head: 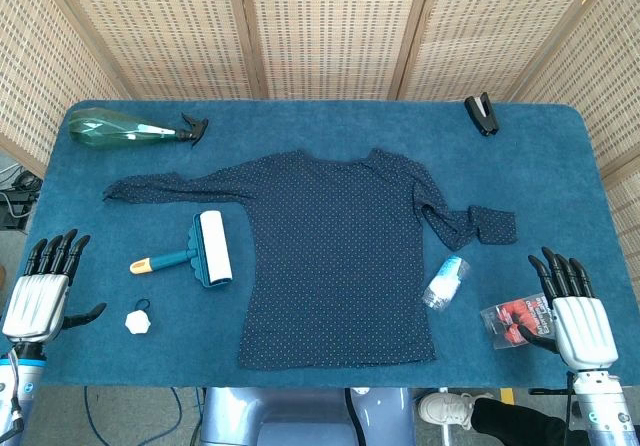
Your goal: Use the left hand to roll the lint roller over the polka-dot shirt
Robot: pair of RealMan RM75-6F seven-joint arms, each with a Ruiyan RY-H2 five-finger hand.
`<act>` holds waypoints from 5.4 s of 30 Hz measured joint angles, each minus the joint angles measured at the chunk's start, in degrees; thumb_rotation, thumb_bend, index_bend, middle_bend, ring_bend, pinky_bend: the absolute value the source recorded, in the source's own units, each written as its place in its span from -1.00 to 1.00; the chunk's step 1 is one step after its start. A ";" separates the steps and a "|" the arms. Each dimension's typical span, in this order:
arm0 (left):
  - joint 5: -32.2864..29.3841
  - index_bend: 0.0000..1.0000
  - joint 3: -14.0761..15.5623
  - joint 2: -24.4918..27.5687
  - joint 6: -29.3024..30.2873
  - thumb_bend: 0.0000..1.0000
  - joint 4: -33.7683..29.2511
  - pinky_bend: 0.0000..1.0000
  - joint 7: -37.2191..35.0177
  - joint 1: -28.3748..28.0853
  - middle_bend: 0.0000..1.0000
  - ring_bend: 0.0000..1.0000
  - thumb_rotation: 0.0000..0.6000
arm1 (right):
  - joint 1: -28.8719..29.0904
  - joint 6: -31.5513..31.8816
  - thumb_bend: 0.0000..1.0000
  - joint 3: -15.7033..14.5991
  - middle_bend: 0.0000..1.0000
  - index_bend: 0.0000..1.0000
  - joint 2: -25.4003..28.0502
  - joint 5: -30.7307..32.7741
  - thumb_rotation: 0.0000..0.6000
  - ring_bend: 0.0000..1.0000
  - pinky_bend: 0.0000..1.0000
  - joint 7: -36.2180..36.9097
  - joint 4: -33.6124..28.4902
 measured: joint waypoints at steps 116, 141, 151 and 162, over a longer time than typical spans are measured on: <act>-39.17 0.58 -1.54 -17.25 -26.99 0.32 18.56 0.39 17.67 -28.38 0.84 0.53 1.00 | -0.29 0.00 -0.77 0.63 -1.00 -1.00 1.51 0.77 1.00 -1.00 -1.00 5.95 -0.04; -39.90 0.65 -3.18 -6.92 -31.76 0.05 10.35 0.39 26.66 -38.06 0.84 0.53 1.00 | 0.26 -2.47 -0.76 1.65 -1.00 -1.00 1.31 4.35 1.00 -1.00 -1.00 6.80 1.77; -54.25 0.65 -2.62 -9.95 -35.41 0.06 12.59 0.39 35.44 -48.74 0.84 0.53 1.00 | 0.70 -4.25 -0.76 2.61 -1.00 -1.00 0.86 7.20 1.00 -1.00 -1.00 6.56 3.43; -69.98 0.65 0.77 -17.73 -35.04 0.06 17.57 0.39 46.27 -60.29 0.84 0.53 1.00 | 0.95 -5.29 -0.77 3.02 -1.00 -1.00 0.56 8.27 1.00 -1.00 -1.00 7.23 4.82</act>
